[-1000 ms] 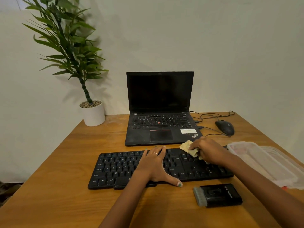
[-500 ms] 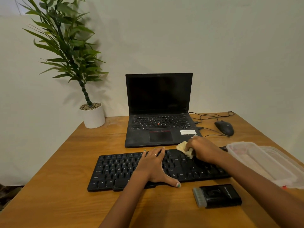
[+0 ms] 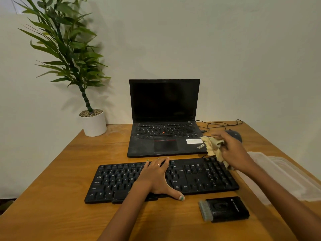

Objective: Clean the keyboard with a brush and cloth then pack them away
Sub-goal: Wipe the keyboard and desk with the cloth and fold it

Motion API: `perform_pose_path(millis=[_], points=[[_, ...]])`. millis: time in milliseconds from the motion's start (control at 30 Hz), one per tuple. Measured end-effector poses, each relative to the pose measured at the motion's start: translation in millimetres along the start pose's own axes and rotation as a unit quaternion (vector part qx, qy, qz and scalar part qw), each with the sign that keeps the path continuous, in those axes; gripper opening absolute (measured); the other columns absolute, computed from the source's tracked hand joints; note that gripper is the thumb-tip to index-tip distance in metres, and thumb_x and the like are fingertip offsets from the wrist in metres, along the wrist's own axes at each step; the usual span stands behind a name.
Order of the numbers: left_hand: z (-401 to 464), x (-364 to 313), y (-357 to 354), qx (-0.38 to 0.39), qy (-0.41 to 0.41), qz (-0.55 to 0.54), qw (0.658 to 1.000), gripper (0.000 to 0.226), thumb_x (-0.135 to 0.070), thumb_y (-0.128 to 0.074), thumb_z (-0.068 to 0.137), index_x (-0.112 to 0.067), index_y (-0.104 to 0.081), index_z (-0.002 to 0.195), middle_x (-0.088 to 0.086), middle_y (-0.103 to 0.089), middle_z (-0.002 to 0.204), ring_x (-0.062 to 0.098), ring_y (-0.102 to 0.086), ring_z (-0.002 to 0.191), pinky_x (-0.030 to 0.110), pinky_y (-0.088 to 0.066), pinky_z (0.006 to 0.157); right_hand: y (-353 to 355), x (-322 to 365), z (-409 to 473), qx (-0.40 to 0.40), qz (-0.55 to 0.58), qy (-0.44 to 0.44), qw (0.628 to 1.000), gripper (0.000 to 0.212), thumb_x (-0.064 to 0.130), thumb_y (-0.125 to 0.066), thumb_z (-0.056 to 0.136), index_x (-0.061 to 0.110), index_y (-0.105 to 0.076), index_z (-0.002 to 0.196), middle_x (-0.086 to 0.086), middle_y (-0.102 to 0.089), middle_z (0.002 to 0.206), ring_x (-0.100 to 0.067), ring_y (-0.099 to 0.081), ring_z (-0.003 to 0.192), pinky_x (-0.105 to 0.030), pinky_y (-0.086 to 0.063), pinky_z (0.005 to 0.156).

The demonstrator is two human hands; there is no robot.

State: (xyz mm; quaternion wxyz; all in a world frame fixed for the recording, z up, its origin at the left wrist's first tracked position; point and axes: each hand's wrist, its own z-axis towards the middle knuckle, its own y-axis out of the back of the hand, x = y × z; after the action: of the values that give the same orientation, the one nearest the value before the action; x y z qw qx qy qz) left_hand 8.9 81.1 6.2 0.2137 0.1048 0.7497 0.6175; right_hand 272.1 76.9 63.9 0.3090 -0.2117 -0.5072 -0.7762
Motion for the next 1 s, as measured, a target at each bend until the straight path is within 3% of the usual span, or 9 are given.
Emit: perform_pose_path(millis=[67,167,233,300,467,567,700,800,1000], points=[[-0.1,0.9,0.9,0.002,0.001,0.001,1.000,0.133,-0.084,-0.062,0.061,-0.018,0.005,0.155,-0.001,0.003,0.163,0.021,0.003,0.149,0.046,0.006,0.119,-0.2,-2.7,-4.9,-0.017,-0.046,0.004,0.999,0.042,-0.005,-0.051,0.087,0.020,-0.056,0.120,0.003,-0.059,0.108,-0.002,-0.054,0.076,-0.013,-0.044,0.059],[-0.1,0.0,0.9,0.002,0.002,0.002,1.000,0.134,-0.085,-0.061,0.060,-0.018,0.005,0.155,-0.002,0.003,0.163,0.020,0.003,0.149,0.045,0.005,0.120,-12.0,-12.7,-14.8,0.070,-0.174,-0.037,0.982,0.038,0.019,-0.057,0.089,0.020,-0.053,0.127,-0.003,-0.056,0.127,-0.016,-0.053,0.104,-0.030,-0.047,0.085],[-0.2,-0.1,0.6,0.002,0.004,0.000,1.000,0.134,-0.085,-0.061,0.060,-0.019,0.006,0.155,-0.002,0.003,0.163,0.020,0.003,0.149,0.045,0.005,0.120,-25.6,-15.2,-25.5,0.169,-0.237,-0.060,0.955,0.053,0.039,-0.051,0.093,0.019,-0.038,0.140,-0.006,-0.039,0.145,-0.022,-0.038,0.127,-0.037,-0.036,0.103],[-0.7,-0.2,0.7,0.004,0.005,-0.002,1.000,0.134,-0.085,-0.061,0.060,-0.018,0.006,0.155,-0.002,0.004,0.163,0.020,0.004,0.149,0.046,0.006,0.120,-38.0,-13.0,-35.0,0.206,-0.270,-0.069,0.938,0.062,0.046,-0.039,0.096,0.018,-0.021,0.148,-0.004,-0.018,0.156,-0.025,-0.021,0.140,-0.037,-0.023,0.111],[-2.1,-1.4,2.7,0.007,0.005,0.001,1.000,0.134,-0.084,-0.061,0.060,-0.018,0.006,0.155,-0.003,0.005,0.163,0.020,0.004,0.149,0.047,0.004,0.120,-39.1,-8.9,-43.5,0.152,-0.259,-0.047,0.953,0.050,0.022,-0.039,0.100,0.019,-0.024,0.148,-0.003,-0.022,0.155,-0.022,-0.016,0.144,-0.030,-0.018,0.113],[-1.4,-0.9,2.6,0.007,0.006,0.002,1.000,0.134,-0.085,-0.060,0.060,-0.018,0.007,0.155,-0.003,0.006,0.163,0.020,0.004,0.149,0.047,0.003,0.121,-28.8,-4.2,-56.0,0.177,-0.223,-0.029,0.958,0.061,-0.001,-0.049,0.090,0.019,-0.031,0.145,-0.004,-0.026,0.154,-0.020,-0.017,0.144,-0.027,-0.017,0.113],[-1.1,-0.7,1.8,0.009,0.002,0.001,1.000,0.133,-0.084,-0.061,0.061,-0.018,0.007,0.155,-0.003,0.006,0.163,0.020,0.005,0.149,0.047,0.004,0.120,-7.8,3.1,-74.6,0.242,-0.247,-0.019,0.938,0.065,0.001,-0.049,0.092,0.023,-0.023,0.148,0.000,-0.018,0.156,-0.016,-0.014,0.144,-0.021,-0.014,0.111],[-1.2,-1.5,3.8,0.020,0.006,-0.003,1.000,0.134,-0.083,-0.062,0.061,-0.018,0.008,0.155,-0.002,0.007,0.163,0.021,0.007,0.149,0.048,0.004,0.120,-8.2,11.4,-65.1,0.286,-0.310,-0.042,0.906,0.066,0.000,-0.047,0.093,0.015,-0.014,0.149,-0.007,-0.013,0.156,-0.023,-0.007,0.146,-0.028,-0.011,0.113],[-1.6,-3.2,6.2,0.027,0.009,-0.004,1.000,0.133,-0.082,-0.063,0.061,-0.019,0.008,0.155,-0.002,0.007,0.163,0.021,0.007,0.149,0.047,0.007,0.120,-31.3,7.9,-27.9,0.194,-0.327,-0.011,0.925,0.064,-0.003,-0.049,0.087,0.016,-0.028,0.145,-0.006,-0.030,0.151,-0.025,-0.024,0.139,-0.038,-0.029,0.111]])
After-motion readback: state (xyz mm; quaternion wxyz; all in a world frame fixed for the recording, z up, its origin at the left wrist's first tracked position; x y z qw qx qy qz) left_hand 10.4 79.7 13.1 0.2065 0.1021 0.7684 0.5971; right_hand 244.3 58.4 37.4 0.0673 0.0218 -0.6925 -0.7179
